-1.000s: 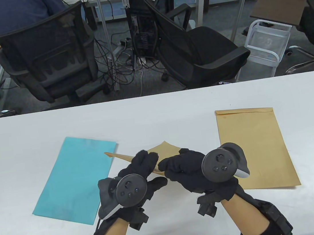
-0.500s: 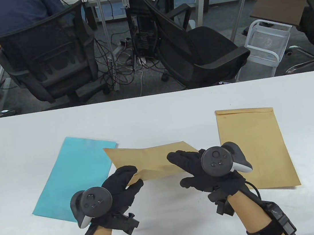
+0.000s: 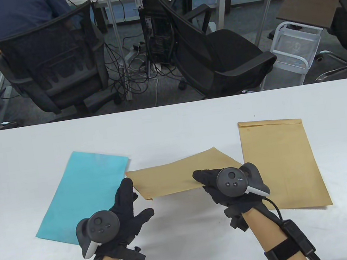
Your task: Stuff flat paper into A4 envelope
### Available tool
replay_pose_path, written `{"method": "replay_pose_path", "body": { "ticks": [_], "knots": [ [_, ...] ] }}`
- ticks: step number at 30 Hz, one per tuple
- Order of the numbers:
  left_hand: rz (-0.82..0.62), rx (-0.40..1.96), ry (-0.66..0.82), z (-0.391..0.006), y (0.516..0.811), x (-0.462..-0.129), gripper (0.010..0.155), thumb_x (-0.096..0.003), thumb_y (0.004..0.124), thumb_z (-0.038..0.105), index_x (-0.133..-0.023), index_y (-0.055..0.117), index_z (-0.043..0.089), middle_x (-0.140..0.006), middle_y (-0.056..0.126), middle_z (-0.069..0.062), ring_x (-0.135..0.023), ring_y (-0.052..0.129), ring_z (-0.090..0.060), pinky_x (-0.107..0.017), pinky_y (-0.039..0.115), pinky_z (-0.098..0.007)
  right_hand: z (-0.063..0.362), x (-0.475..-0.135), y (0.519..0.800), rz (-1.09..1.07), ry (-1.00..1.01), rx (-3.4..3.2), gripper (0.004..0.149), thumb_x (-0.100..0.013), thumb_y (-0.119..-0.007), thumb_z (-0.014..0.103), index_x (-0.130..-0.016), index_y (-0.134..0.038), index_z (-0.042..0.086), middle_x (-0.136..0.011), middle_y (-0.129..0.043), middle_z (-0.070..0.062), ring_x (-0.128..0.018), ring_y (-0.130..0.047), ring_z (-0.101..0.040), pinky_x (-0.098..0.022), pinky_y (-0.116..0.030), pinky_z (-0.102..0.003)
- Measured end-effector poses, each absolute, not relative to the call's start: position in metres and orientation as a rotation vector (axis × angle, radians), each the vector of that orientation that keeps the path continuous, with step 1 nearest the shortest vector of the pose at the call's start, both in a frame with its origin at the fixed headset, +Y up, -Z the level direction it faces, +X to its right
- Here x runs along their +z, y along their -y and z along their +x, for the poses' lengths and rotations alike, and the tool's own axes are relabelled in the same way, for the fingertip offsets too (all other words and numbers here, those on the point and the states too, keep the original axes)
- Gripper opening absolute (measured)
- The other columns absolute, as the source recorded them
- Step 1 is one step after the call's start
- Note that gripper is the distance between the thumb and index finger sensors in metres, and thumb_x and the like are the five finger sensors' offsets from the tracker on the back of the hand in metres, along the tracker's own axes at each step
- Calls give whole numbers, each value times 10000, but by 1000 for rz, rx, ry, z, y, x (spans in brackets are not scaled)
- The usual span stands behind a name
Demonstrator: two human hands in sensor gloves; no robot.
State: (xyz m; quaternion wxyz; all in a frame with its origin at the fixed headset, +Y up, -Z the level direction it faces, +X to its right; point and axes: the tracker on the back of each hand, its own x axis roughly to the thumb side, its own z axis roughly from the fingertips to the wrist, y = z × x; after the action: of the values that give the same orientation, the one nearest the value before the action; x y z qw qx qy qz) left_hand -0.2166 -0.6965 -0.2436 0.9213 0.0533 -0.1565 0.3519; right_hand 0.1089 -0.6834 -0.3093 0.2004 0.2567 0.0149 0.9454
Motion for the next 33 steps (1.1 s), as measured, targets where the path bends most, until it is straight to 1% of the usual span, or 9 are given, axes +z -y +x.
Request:
{"method": "replay_pose_path", "body": {
  "ticks": [5,9,12,15,18,27,29,31,33],
  "knots": [
    [103,647,289,-226,708,-232,1006,-430,827,506,-1127,205,134,-1163,314,-238,-999,672,-458,-694,598,-620,88,-322,709,662,-53,2778,519,-561,-691,167,-1065,-669,46,-994,-745,-330,-854,-742,-612,-581,-554,-720],
    [97,606,297,-222,720,-227,1004,-429,828,506,-1129,208,141,-1164,315,-238,-1013,647,-465,-698,589,-626,68,-331,730,628,6,2913,528,-554,-681,165,-1068,-646,50,-1002,-715,-339,-855,-725,-615,-568,-584,-704],
    [81,555,311,-216,730,-224,998,-424,831,508,-1134,225,157,-1167,320,-239,-1019,629,-481,-700,574,-639,57,-337,744,622,-111,2953,540,-559,-681,170,-1082,-621,52,-1025,-678,-341,-868,-700,-623,-571,-586,-699],
    [20,470,320,-212,738,-226,998,-419,830,515,-1136,232,163,-1171,319,-235,-1033,604,-490,-707,552,-654,49,-342,755,605,-193,2972,551,-560,-683,178,-1093,-603,60,-1044,-655,-336,-886,-679,-623,-580,-568,-708],
    [-20,457,322,-211,744,-227,997,-416,833,511,-1136,238,160,-1169,319,-240,-1039,584,-502,-707,542,-662,47,-347,763,593,-330,2966,566,-566,-685,192,-1108,-575,72,-1065,-615,-338,-900,-658,-618,-574,-583,-700],
    [-48,453,348,-208,745,-225,986,-416,835,500,-1135,254,158,-1167,323,-245,-1044,566,-508,-709,528,-670,51,-370,771,493,-578,2952,647,-567,-702,194,-1147,-424,125,-1140,-401,-315,-1003,-435,-604,-619,-467,-750],
    [-52,441,356,-207,745,-225,988,-415,836,500,-1135,251,159,-1167,320,-246,-1044,568,-507,-709,529,-671,53,-380,773,479,-758,2908,682,-555,-730,176,-1149,-398,143,-1149,-339,-304,-1013,-370,-603,-625,-451,-755],
    [-56,441,360,-207,745,-225,997,-416,835,500,-1133,233,159,-1168,311,-245,-1042,574,-504,-708,532,-670,55,-385,774,445,-907,2874,698,-583,-704,183,-1159,-311,161,-1159,-231,-279,-1030,-263,-583,-649,-396,-752],
    [-60,445,358,-208,745,-225,994,-415,836,499,-1133,236,161,-1168,314,-244,-1040,578,-504,-708,533,-669,55,-389,775,439,-898,2839,693,-588,-702,198,-1160,-313,159,-1149,-197,-286,-1016,-226,-591,-641,-402,-757]
  ]
}}
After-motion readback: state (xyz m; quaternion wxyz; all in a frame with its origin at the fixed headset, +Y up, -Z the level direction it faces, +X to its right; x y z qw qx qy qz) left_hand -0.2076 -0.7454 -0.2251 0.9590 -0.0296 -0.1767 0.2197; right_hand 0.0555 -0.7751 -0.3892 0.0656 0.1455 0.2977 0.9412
